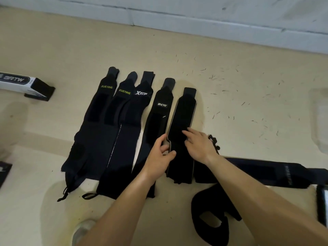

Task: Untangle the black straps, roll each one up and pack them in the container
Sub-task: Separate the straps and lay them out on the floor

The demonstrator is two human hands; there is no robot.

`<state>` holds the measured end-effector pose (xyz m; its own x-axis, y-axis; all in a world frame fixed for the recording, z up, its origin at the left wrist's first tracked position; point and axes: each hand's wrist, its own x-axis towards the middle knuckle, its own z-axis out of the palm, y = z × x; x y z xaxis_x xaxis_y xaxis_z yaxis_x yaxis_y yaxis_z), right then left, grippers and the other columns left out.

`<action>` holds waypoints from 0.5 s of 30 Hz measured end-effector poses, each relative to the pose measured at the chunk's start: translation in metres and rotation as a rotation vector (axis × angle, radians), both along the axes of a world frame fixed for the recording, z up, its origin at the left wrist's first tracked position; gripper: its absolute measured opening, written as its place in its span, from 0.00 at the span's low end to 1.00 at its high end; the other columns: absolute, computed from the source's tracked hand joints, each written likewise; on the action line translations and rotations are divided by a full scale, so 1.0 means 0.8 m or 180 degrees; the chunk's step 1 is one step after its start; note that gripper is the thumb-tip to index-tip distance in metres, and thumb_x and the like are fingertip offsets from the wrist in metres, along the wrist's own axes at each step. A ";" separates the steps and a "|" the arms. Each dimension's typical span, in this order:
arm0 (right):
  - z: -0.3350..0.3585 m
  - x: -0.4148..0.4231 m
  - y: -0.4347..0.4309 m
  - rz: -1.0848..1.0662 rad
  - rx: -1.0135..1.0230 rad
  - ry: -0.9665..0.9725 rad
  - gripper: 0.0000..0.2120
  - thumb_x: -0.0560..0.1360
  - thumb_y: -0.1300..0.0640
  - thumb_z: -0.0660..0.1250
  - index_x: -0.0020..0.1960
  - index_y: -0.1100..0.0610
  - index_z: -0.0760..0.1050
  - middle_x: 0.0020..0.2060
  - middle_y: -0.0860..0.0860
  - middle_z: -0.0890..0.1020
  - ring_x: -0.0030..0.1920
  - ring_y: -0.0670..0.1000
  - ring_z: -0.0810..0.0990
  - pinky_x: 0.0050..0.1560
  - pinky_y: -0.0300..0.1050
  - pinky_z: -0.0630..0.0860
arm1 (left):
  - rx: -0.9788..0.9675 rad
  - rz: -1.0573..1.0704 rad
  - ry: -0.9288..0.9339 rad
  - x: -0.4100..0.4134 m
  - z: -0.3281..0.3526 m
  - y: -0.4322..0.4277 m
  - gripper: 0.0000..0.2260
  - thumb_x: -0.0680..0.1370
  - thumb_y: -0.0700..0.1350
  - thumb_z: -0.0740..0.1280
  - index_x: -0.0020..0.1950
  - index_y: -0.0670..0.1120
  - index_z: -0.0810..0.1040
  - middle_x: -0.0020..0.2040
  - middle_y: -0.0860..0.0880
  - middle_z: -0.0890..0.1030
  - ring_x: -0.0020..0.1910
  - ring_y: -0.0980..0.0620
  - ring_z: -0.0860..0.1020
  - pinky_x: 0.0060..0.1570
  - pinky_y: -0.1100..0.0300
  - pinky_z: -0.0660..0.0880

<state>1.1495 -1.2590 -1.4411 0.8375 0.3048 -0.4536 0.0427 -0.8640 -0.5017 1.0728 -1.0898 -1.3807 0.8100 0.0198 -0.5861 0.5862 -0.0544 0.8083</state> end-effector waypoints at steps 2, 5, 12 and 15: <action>0.006 0.003 -0.003 0.0047 -0.0149 0.0206 0.25 0.82 0.46 0.52 0.78 0.45 0.65 0.80 0.45 0.60 0.80 0.53 0.56 0.78 0.61 0.58 | -0.0255 0.0047 0.0193 -0.009 0.003 0.002 0.35 0.79 0.38 0.72 0.80 0.57 0.60 0.69 0.48 0.80 0.64 0.50 0.81 0.65 0.51 0.79; 0.019 0.015 0.003 -0.0023 -0.0240 0.0437 0.25 0.83 0.45 0.51 0.80 0.45 0.61 0.81 0.46 0.56 0.81 0.56 0.53 0.77 0.65 0.55 | -0.0686 0.0132 0.0518 -0.020 0.007 0.007 0.29 0.78 0.35 0.72 0.76 0.52 0.69 0.60 0.46 0.85 0.59 0.47 0.84 0.63 0.49 0.79; 0.036 0.018 0.020 0.0398 -0.0925 0.0545 0.30 0.83 0.42 0.52 0.83 0.45 0.48 0.83 0.48 0.42 0.80 0.61 0.48 0.77 0.64 0.52 | -0.0110 -0.0243 0.0944 -0.032 0.004 0.021 0.25 0.78 0.40 0.74 0.73 0.51 0.71 0.52 0.48 0.88 0.51 0.52 0.86 0.53 0.57 0.81; 0.030 0.019 0.025 0.0495 -0.1126 0.0443 0.38 0.80 0.42 0.61 0.83 0.46 0.44 0.82 0.50 0.39 0.80 0.62 0.48 0.77 0.64 0.53 | 0.0093 -0.0358 0.0966 -0.037 -0.001 0.025 0.32 0.77 0.38 0.74 0.77 0.54 0.65 0.53 0.48 0.87 0.50 0.52 0.86 0.48 0.55 0.83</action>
